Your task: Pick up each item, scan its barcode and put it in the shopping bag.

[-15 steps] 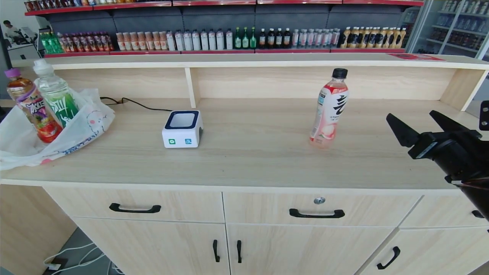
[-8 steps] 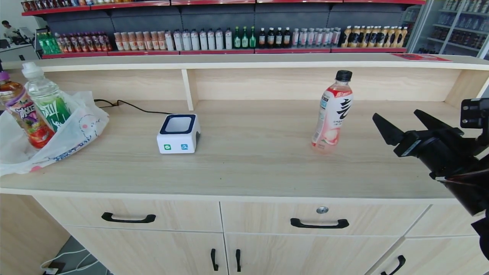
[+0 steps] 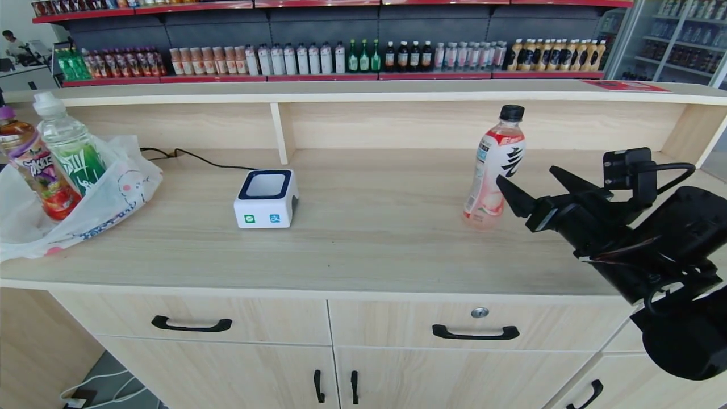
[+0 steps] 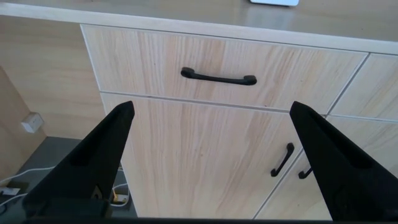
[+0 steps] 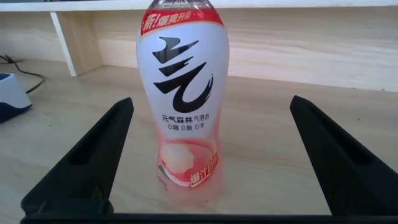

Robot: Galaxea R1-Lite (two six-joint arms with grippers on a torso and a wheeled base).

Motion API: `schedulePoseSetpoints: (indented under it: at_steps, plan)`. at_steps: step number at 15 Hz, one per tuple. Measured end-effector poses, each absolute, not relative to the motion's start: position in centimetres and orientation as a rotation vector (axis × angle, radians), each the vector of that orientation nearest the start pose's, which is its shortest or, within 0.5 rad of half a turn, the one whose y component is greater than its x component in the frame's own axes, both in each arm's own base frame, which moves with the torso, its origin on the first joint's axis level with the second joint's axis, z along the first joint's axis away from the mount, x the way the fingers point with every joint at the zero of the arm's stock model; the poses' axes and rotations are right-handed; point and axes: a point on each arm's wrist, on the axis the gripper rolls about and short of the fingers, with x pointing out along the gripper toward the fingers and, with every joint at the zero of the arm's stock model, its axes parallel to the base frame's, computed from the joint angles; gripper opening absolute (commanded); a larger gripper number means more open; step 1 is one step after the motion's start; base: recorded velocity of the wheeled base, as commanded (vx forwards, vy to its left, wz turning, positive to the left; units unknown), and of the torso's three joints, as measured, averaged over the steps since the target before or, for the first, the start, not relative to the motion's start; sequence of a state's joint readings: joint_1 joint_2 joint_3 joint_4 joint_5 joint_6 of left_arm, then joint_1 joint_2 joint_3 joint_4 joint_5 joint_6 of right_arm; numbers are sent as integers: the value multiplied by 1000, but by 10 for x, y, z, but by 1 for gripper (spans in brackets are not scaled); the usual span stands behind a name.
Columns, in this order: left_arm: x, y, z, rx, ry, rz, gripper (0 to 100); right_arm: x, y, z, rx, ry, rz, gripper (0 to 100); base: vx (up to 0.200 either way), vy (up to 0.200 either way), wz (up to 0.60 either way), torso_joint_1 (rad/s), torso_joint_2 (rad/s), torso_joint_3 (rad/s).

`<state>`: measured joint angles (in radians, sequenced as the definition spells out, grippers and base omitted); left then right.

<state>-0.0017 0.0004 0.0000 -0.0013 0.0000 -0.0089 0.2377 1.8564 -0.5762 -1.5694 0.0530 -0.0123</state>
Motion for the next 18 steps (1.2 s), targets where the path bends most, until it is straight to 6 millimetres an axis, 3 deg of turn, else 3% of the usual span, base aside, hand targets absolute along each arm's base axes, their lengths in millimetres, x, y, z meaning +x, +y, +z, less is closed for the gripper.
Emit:
schedulePoseSetpoints:
  at_steps: [11, 18]
  plan:
    - [-23, 0, 76, -6, -4, -2, 100, 319, 87, 147, 8, -231, 318, 100, 0, 0, 0, 0, 0, 0]
    - [-23, 0, 77, -6, -10, -2, 100, 344, 98, 151, 33, -290, 332, 100, 0, 0, 0, 0, 0, 0]
